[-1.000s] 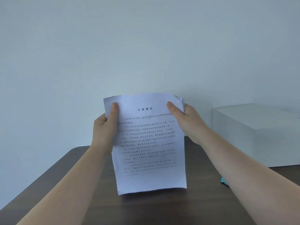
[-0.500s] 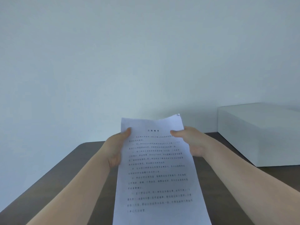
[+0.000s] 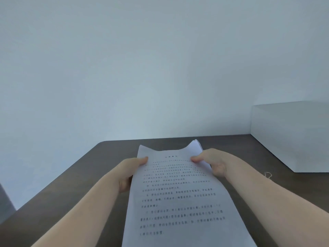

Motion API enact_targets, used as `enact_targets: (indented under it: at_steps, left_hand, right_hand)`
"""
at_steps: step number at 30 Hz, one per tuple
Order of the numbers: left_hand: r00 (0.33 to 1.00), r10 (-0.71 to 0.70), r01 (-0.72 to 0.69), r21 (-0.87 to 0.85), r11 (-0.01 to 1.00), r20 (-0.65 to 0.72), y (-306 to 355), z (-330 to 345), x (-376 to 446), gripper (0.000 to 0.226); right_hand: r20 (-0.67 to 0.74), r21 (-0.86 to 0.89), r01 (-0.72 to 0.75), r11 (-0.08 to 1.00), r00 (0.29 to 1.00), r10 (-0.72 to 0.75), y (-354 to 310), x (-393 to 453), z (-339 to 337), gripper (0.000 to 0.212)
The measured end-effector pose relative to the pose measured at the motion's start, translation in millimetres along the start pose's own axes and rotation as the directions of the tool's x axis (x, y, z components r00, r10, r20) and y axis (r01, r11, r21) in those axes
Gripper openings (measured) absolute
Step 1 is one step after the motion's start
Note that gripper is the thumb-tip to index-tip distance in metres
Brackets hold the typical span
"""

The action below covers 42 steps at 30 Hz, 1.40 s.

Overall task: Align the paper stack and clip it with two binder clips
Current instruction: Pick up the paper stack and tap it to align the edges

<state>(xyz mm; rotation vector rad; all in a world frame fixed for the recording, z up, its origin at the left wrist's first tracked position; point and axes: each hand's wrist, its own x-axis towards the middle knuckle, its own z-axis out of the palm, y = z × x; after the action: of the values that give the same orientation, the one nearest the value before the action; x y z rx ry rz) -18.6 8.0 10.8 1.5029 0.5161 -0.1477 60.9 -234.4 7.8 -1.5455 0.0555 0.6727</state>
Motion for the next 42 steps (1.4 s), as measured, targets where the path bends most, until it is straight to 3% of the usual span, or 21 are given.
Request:
enact_targets:
  at_steps: [4,7,13,18,21,25,30,37,39,42]
  left_hand:
    - [0.999,-0.033,0.035,-0.084,0.996,0.032,-11,-2,5,0.037]
    - [1.000,-0.010,0.013,-0.136,0.991,0.028,-3,-2,7,0.027]
    - [0.994,0.050,-0.047,0.029,0.998,-0.096,-26,5,22,0.035]
    - [0.997,0.023,-0.022,0.023,0.999,-0.069,-41,8,26,0.045]
    - [0.997,0.012,-0.006,0.080,0.997,-0.077,-42,5,30,0.050]
    - [0.989,0.011,0.006,0.119,0.993,-0.148,-36,4,28,0.038]
    - [0.990,0.047,-0.046,0.005,0.999,-0.134,-28,-1,28,0.035]
    - [0.969,0.125,-0.134,-0.030,0.991,-0.213,-19,-10,27,0.032]
    - [0.961,0.167,-0.171,0.004,0.985,-0.218,-17,-12,30,0.030]
    - [0.956,0.213,-0.203,0.069,0.977,-0.201,-16,-16,31,0.028]
  right_hand:
    - [0.062,0.075,-0.025,0.997,0.998,0.021,11,5,1,0.032]
    - [0.091,0.116,-0.027,0.993,0.996,0.016,0,9,-6,0.027]
    - [0.004,-0.048,0.043,0.998,0.999,-0.043,21,22,-6,0.051]
    - [-0.133,-0.103,0.190,0.976,0.970,-0.202,42,32,1,0.055]
    - [-0.179,-0.166,0.162,0.973,0.965,-0.192,44,38,0,0.051]
    - [-0.136,-0.191,0.068,0.979,0.986,-0.095,27,29,5,0.037]
    - [0.071,0.003,0.037,0.999,0.997,-0.037,4,6,3,0.049]
    - [0.284,0.112,0.145,0.983,0.943,-0.171,7,-19,1,0.053]
    - [0.284,0.103,0.198,0.975,0.933,-0.220,-1,-21,0,0.040]
    - [0.252,-0.113,0.248,0.962,0.944,-0.213,-12,-21,0,0.028]
